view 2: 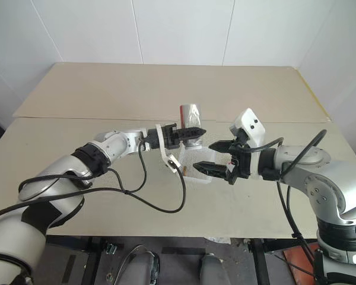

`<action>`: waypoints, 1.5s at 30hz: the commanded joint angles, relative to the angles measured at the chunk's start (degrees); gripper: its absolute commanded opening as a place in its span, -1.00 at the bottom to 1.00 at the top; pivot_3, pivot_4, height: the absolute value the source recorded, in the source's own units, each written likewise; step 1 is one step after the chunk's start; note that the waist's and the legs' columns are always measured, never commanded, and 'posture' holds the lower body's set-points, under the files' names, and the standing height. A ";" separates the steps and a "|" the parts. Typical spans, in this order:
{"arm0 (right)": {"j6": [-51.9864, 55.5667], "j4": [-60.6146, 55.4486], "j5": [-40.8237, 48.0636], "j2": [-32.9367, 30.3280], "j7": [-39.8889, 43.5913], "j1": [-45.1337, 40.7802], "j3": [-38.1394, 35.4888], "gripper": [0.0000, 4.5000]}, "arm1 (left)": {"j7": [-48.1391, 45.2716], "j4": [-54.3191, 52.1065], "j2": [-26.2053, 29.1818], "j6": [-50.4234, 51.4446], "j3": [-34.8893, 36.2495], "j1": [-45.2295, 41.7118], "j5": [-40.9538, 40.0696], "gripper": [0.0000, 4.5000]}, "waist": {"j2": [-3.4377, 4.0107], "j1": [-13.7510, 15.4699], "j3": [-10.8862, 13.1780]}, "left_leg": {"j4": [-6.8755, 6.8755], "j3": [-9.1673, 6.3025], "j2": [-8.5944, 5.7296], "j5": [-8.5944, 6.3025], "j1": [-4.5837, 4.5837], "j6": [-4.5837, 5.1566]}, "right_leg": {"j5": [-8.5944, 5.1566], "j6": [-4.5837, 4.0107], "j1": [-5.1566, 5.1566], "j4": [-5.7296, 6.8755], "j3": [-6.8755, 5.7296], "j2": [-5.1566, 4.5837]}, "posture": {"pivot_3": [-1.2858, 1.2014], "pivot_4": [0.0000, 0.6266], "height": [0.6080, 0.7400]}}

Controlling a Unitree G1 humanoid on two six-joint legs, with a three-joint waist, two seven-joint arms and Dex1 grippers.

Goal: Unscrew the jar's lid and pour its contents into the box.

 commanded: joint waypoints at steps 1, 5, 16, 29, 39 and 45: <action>-2.85 -0.14 -0.25 -0.81 0.86 -0.47 -0.36 0.99 | -1.50 -1.97 1.66 -2.24 3.88 -1.52 -5.14 -0.12 | 0.00 -0.13 0.00 | 0.00 0.00 0.00 0.00 0.00 0.00 | 0.00 0.00 -0.01 0.01 0.00 0.00 | 0.03 -0.52 1.00; -4.16 0.52 -0.71 -0.74 1.68 -0.79 0.64 0.99 | -14.57 -3.16 2.44 -10.80 13.55 3.69 -25.99 -0.12 | 0.01 -0.13 -0.01 | 0.00 0.01 0.01 0.00 0.01 0.00 | 0.00 0.00 -0.01 0.01 0.01 0.00 | 0.03 -0.52 1.00; -5.98 0.39 -0.50 -0.87 2.87 0.06 1.48 0.99 | -67.15 -37.33 -2.22 44.70 46.19 27.69 -99.22 -0.12 | 0.04 -1.01 -0.02 | 0.12 -0.05 0.08 0.02 0.07 -0.02 | 0.01 -0.02 0.09 0.05 0.00 0.05 | 0.03 -0.52 1.00; -6.67 -0.37 -0.35 0.48 2.65 0.41 2.53 0.99 | -73.96 -39.81 -4.99 38.19 49.96 43.04 -98.98 -0.12 | 0.04 -1.21 -0.03 | 0.11 -0.05 0.08 0.02 0.19 -0.02 | 0.01 -0.03 0.21 0.02 0.03 0.07 | 0.03 -0.52 1.00; -8.33 -0.68 -0.59 0.69 2.96 0.71 3.64 1.00 | -77.63 -38.20 -4.71 33.81 50.45 47.06 -97.21 0.91 | 0.05 -1.23 -0.03 | 0.11 -0.05 0.08 0.01 0.19 -0.01 | 0.02 -0.03 0.21 0.02 0.04 0.07 | 0.03 -0.52 1.00; -9.09 -1.36 -1.15 0.07 2.92 1.72 3.98 1.00 | -83.51 -49.67 5.27 38.95 55.65 55.60 -100.56 0.98 | 0.05 -1.85 -0.03 | 0.02 0.01 0.14 0.01 0.24 -0.01 | 0.01 -0.04 0.12 0.04 0.18 0.14 | 0.03 -0.52 1.00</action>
